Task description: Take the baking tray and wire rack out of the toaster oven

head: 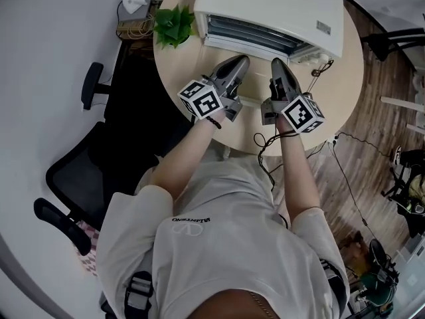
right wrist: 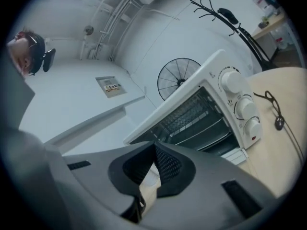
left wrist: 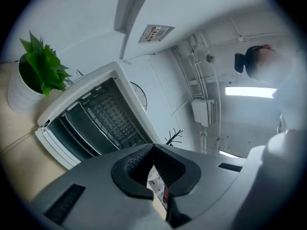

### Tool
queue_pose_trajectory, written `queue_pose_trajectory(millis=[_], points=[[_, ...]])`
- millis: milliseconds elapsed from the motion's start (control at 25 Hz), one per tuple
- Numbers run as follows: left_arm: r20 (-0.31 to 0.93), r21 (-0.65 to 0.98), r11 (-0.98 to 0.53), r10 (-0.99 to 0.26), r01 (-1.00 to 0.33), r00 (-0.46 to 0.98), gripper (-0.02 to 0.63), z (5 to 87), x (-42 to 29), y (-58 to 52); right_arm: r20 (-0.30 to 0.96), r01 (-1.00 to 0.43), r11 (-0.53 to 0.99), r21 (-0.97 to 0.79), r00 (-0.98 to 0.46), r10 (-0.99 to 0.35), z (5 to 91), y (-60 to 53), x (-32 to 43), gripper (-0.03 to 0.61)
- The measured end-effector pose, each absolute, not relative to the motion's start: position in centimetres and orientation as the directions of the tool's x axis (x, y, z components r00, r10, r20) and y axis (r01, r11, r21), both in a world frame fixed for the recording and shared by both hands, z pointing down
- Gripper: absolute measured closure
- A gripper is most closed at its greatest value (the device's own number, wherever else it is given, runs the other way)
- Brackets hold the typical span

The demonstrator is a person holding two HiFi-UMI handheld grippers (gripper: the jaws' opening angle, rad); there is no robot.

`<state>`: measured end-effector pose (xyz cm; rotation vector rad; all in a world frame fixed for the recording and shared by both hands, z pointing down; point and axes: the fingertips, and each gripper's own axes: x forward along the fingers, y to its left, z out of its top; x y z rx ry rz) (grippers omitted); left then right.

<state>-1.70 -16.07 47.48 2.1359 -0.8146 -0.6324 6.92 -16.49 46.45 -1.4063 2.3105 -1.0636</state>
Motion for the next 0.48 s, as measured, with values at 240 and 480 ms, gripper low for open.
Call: queue_pose_trajectory(millis=[240,480], points=[[-0.134,0.856,-0.393,-0.796,-0.336,0.591,0.611,51.1,-1.2,-19.9,0.18,-0.616,0.231,-0.753,-0.531,-0.828,50.0,-19.4,7.4,0.583],[-0.119,0.889,-0.33,-0.836,-0.317,0.536,0.554,53.5,-0.8,-22.8,0.181,-0.564,0.193,-0.802,-0.539,-0.823,52.3,-21.5,7.8,0.578]])
